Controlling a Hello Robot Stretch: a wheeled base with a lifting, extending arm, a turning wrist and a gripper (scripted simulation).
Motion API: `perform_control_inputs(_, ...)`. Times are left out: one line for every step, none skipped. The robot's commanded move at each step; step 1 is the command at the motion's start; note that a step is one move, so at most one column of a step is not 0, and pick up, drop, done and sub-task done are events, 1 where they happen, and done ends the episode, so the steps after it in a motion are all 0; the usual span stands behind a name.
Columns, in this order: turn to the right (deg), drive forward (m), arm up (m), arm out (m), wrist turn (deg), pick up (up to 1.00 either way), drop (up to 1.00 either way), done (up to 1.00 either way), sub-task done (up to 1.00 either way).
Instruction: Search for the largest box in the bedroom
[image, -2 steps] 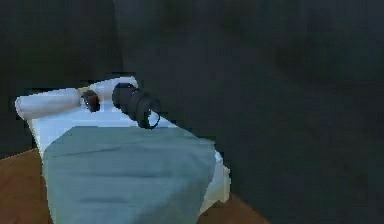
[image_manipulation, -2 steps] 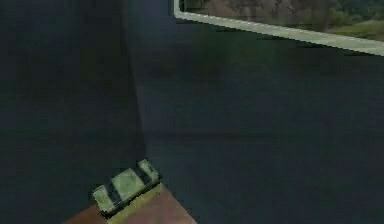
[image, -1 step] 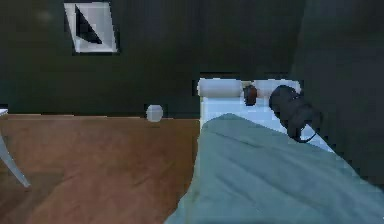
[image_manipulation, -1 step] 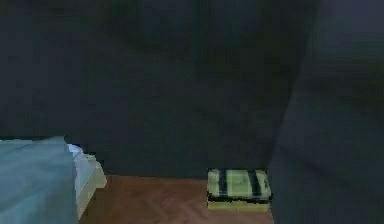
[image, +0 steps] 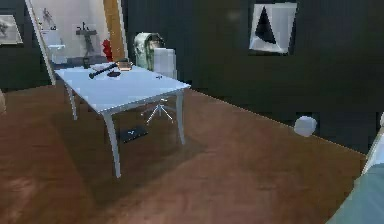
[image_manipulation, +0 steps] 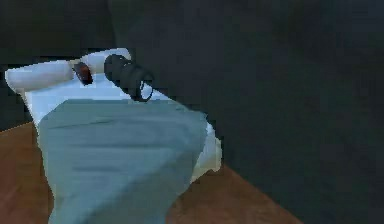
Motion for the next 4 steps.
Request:
perform_control_inputs(-39.0,0.00,0.00,0.00,0.0,0.00,0.00,0.00,0.00)
perform_control_inputs(0.0,1.00,0.00,0.00,0.0,0.00,0.00,0.00,0.00)
perform_control_inputs(0.0,1.00,0.00,0.00,0.0,0.00,0.00,0.00,0.00)
perform_control_inputs(0.0,1.00,0.00,0.00,0.0,0.00,0.00,0.00,0.00)
